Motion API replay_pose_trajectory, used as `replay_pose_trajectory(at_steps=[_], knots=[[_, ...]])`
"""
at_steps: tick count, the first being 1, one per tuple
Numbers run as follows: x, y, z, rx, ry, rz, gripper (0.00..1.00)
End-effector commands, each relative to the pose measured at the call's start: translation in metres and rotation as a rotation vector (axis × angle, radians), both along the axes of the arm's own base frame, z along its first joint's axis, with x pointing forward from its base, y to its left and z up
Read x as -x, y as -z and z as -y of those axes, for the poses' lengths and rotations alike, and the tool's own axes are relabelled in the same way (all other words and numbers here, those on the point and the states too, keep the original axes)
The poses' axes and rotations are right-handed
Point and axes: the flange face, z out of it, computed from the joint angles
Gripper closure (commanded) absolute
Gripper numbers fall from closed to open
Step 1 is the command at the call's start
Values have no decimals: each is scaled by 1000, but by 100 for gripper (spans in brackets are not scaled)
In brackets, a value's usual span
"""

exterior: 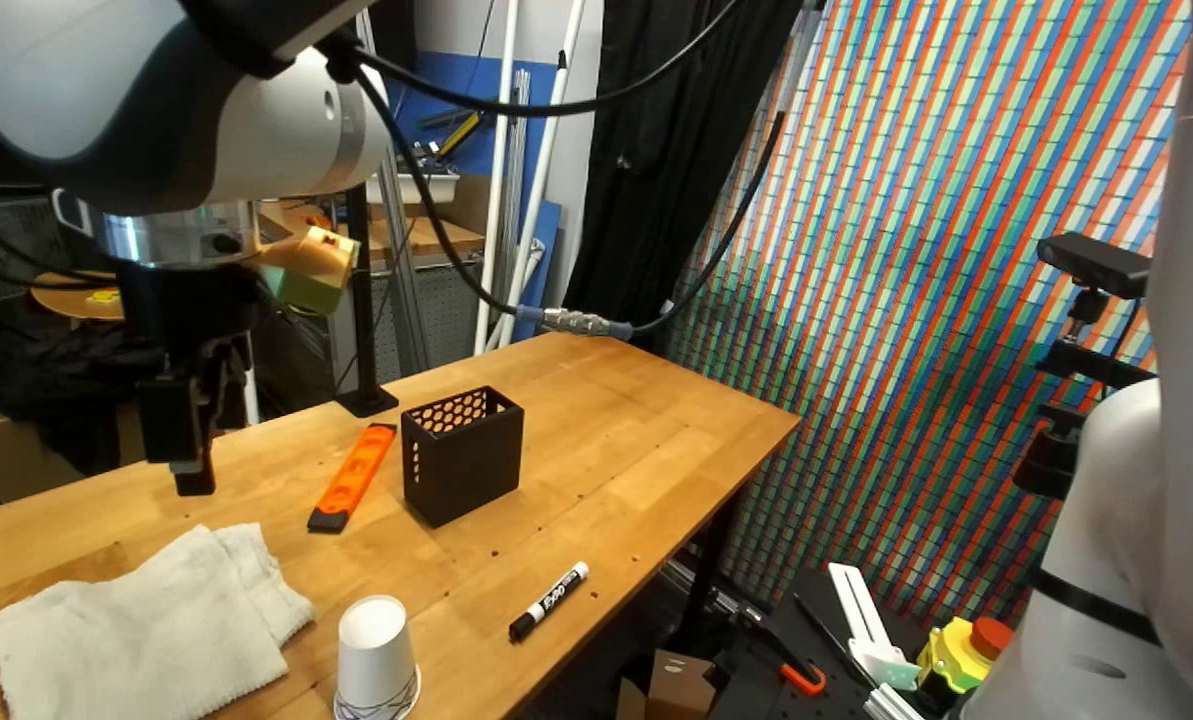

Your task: Pick up the cloth from the table and put it in the box

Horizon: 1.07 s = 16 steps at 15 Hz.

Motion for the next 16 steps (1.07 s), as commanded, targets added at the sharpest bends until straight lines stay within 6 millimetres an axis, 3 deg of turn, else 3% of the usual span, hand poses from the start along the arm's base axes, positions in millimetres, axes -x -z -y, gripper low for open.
replay_pose_trajectory(at_steps=[1,4,8,13,16], knots=[[-24,19,-38,-4,-64,31,0],[-38,44,-60,3,-105,35,0],[-60,95,-75,10,-142,51,0],[-76,155,-75,-8,-130,34,0],[-72,193,-71,-20,-114,-1,0]])
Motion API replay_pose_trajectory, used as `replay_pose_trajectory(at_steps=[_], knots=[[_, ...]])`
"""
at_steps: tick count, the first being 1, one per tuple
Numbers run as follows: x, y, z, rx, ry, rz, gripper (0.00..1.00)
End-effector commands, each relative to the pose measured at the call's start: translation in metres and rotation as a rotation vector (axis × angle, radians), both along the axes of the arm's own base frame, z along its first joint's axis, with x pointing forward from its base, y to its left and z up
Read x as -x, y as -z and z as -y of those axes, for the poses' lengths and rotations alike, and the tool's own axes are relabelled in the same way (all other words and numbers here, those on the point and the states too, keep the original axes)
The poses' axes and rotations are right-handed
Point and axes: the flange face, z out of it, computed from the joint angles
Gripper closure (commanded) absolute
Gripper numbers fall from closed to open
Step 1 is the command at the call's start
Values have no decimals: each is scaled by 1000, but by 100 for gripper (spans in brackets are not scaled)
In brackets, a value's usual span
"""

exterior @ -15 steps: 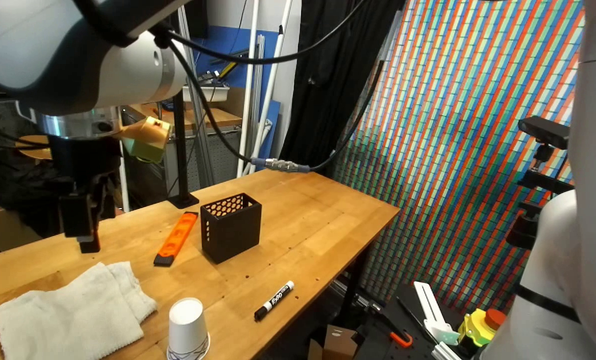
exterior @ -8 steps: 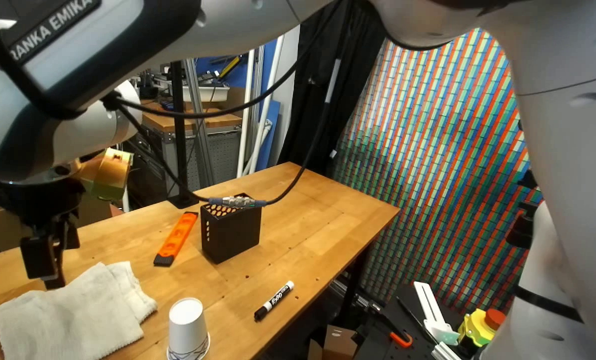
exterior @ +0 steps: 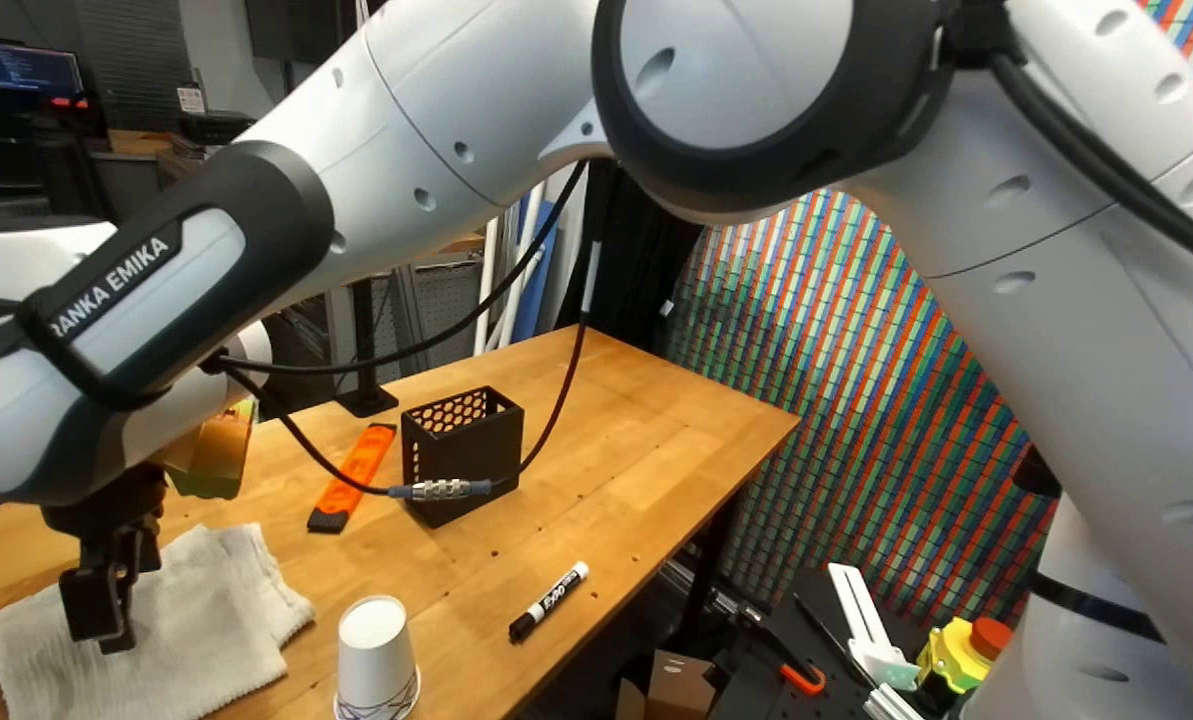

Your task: Pick up the cloth from the table and put it in the box

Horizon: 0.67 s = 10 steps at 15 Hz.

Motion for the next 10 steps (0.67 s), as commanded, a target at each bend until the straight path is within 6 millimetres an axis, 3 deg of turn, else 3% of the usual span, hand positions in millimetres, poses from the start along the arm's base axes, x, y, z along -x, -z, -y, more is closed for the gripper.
replay_pose_trajectory(at_steps=[1,4,5,6,10], knots=[[-3,35,-1,-18,-7,-18,0],[10,57,-1,-28,-9,-72,0],[13,58,-1,-24,-6,-84,25],[16,56,0,-23,0,-92,26],[33,28,-4,-16,10,-114,58]])
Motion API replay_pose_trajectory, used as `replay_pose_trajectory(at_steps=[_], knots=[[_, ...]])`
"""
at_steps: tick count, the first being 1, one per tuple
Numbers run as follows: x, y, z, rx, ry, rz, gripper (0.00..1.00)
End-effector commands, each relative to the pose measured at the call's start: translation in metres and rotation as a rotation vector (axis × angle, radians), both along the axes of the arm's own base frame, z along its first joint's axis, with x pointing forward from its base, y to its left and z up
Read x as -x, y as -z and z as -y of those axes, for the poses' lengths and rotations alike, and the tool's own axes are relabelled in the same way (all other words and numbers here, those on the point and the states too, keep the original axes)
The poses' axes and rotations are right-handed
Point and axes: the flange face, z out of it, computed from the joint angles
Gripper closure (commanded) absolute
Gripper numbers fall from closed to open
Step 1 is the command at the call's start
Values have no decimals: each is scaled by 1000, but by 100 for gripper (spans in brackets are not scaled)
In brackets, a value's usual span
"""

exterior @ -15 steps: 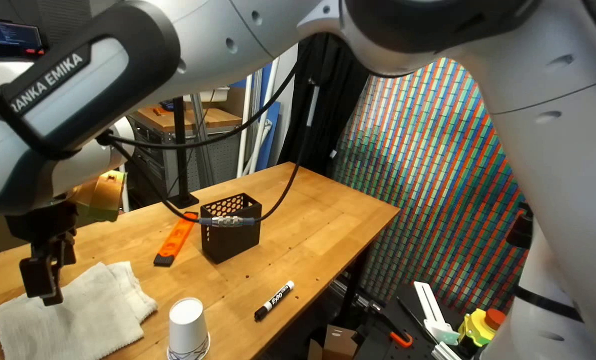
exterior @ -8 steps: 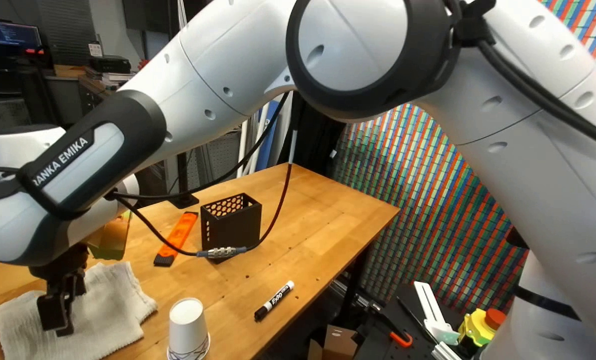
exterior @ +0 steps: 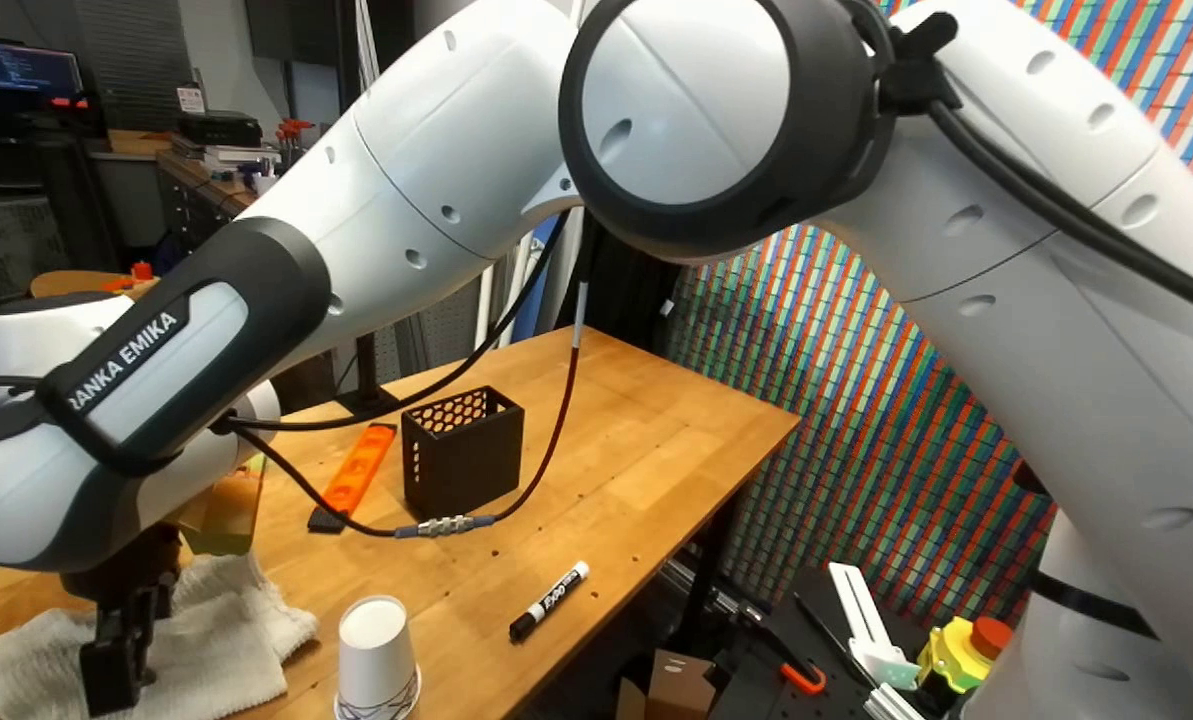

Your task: Pick up the cloth from the table and put it in the box

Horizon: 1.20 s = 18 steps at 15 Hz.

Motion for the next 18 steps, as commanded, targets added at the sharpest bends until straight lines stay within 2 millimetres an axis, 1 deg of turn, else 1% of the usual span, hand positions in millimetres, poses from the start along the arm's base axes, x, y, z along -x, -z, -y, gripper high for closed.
replay_pose_trajectory(at_steps=[1,5,6,8,9,11,13,15,18], knots=[[20,-29,2,-5,16,-34,64],[39,-77,4,-9,52,-43,95],[45,-89,5,-7,63,-46,99],[55,-108,7,-11,92,-49,100],[60,-119,8,-11,106,-43,97],[68,-141,8,-14,137,-29,97],[71,-164,12,-10,187,2,97],[72,-185,22,-8,233,30,97],[69,-216,55,5,314,81,97]])
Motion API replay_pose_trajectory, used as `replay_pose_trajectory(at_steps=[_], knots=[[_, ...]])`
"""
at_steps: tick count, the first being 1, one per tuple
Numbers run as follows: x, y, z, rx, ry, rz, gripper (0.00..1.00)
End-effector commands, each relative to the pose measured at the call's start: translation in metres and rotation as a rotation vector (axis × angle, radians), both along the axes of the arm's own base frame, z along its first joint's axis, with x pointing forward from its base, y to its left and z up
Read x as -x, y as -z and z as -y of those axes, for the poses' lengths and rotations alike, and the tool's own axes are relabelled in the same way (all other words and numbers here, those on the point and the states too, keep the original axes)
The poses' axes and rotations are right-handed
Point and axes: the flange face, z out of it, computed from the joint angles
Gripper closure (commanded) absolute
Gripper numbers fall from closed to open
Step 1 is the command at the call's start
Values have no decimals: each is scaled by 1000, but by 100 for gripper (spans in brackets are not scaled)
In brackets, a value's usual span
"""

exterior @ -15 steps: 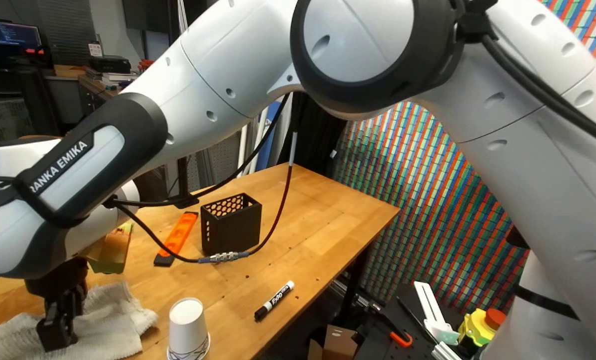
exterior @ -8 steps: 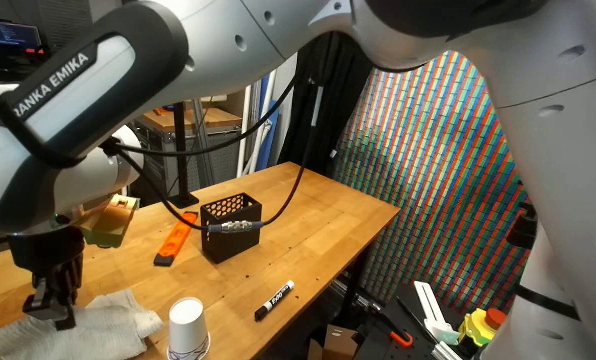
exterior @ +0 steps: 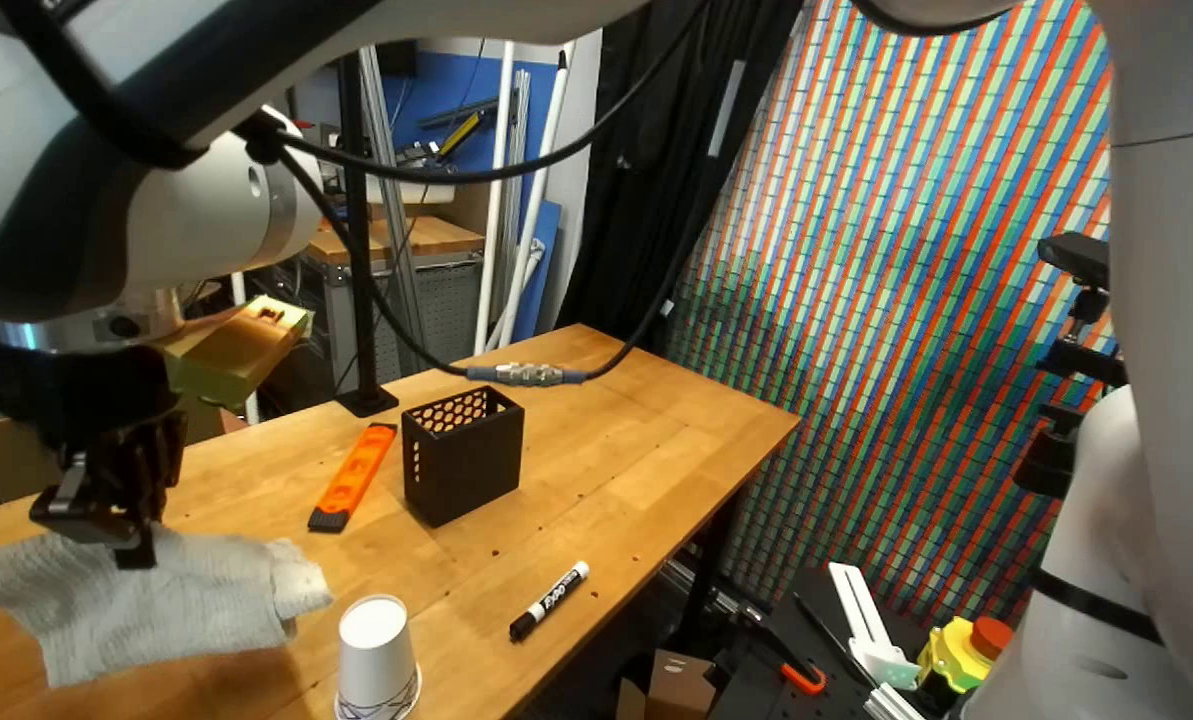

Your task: Pick up the cloth from the table and put it in the box

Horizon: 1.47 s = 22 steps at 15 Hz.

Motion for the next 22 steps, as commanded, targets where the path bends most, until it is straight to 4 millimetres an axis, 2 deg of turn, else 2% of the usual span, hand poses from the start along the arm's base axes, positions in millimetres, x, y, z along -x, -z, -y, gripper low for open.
replay_pose_trajectory(at_steps=[1,4,8,12,16,19,22], knots=[[5,-43,48,16,116,53,97],[-1,-63,107,35,202,89,97],[-13,-77,188,79,322,121,97],[-32,-85,247,134,415,165,97],[-40,-69,280,206,481,174,97],[-43,-52,292,233,534,164,97],[-49,-37,297,248,596,175,97]])
